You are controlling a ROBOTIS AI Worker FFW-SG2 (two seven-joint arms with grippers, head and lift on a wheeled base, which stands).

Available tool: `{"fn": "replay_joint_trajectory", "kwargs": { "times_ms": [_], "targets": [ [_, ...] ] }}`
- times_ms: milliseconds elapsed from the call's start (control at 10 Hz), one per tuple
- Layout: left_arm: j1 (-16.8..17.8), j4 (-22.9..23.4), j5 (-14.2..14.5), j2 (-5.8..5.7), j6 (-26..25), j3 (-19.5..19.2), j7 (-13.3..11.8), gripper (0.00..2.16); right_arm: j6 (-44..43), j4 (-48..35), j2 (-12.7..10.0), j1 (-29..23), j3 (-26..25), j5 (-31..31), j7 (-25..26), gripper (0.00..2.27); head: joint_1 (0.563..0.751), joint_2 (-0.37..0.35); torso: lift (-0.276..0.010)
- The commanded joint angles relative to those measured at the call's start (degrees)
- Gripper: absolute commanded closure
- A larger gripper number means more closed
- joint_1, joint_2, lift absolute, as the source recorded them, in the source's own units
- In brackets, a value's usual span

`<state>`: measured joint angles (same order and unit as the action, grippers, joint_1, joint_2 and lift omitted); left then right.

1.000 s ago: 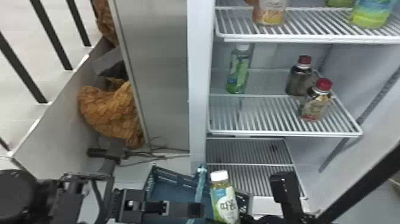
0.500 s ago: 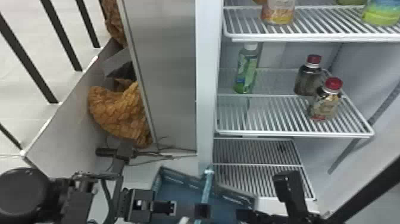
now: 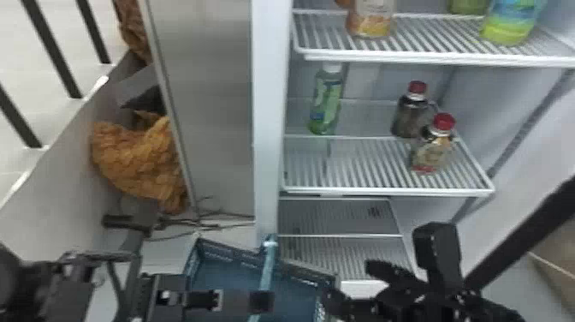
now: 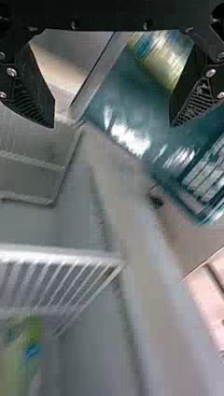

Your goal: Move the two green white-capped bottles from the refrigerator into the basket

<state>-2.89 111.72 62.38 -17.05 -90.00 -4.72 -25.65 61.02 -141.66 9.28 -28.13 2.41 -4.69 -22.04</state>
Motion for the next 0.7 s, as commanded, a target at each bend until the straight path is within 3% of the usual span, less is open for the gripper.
{"fn": "replay_joint_trajectory", "kwargs": {
  "times_ms": [0,300,600],
  "targets": [
    [-0.1,0.0,0.1,0.00,0.0,-0.1,0.0,1.17,-5.5,-2.8,-1.1,-1.3,-3.0,2.7,1.2,0.14,0.695,-0.123,-0.263],
    [-0.2,0.0,0.2,0.00,0.0,-0.1,0.0,1.17,-16.4,1.0,-2.4,1.0,-4.8,2.7,3.0,0.14,0.695,-0.196,-0.263],
    [-0.3,0.0,0.5,0.17,0.0,-0.1,0.0,1.17,-27.4,9.0,-2.5,5.6,-2.2,2.2,4.6,0.11,0.695,-0.191,-0.263]
  ]
}}
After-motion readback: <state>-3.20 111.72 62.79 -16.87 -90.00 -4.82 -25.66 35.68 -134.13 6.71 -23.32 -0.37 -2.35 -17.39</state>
